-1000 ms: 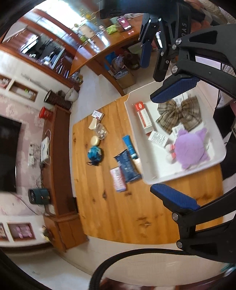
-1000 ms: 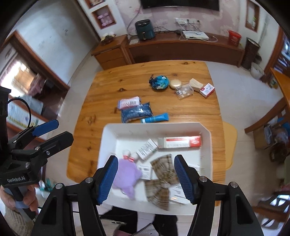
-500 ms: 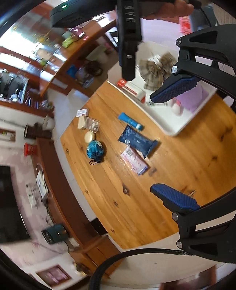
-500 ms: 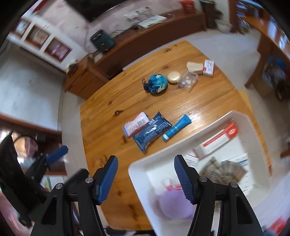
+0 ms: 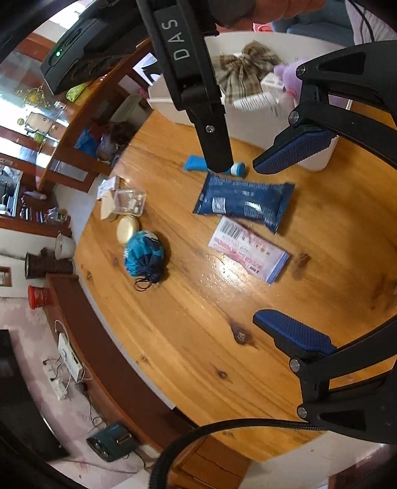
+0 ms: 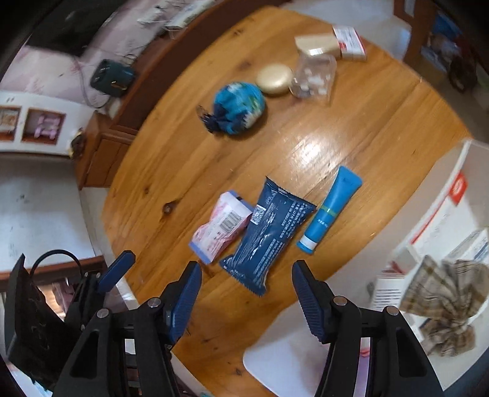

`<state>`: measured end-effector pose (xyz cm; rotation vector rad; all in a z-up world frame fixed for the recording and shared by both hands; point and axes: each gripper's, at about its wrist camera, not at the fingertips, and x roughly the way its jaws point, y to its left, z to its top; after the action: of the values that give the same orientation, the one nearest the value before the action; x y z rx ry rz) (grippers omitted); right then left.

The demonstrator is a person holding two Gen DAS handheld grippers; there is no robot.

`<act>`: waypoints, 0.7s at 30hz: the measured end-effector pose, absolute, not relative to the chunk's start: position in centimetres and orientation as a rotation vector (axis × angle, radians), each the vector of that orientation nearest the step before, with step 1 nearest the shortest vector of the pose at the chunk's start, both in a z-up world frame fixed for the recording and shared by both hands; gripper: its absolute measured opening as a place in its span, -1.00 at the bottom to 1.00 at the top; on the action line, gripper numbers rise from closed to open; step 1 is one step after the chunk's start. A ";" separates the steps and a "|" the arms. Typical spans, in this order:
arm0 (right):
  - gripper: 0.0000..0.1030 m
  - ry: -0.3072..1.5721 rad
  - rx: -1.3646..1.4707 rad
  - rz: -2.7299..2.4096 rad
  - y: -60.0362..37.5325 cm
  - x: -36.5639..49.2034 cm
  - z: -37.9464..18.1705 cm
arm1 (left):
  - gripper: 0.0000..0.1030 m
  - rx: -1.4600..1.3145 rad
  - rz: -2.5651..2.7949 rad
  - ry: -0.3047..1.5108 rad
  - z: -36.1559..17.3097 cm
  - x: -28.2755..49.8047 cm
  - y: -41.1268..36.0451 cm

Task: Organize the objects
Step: 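Move both tools from the tray toward the pink wipes and blue snack bag, then grasp the pink wipes pack with the left tool while the right grasps the blue snack bag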

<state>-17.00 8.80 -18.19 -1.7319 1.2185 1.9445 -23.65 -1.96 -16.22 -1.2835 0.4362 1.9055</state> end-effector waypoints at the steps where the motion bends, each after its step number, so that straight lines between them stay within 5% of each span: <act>1: 0.23 1.263 -1.735 1.921 8.9 -17.1 -18.9 | 0.78 -1.288 1.888 0.446 -16.9 -24.0 -1.8; 21: 0.15 1.211 -1.777 1.694 7.6 -19.1 -22.3 | 0.78 -1.303 1.790 0.491 -21.1 -26.1 -2.0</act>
<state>-19.15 7.59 -22.33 -1.7769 1.2112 1.6942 -26.08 -2.03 -21.07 -1.3030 0.4906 1.7901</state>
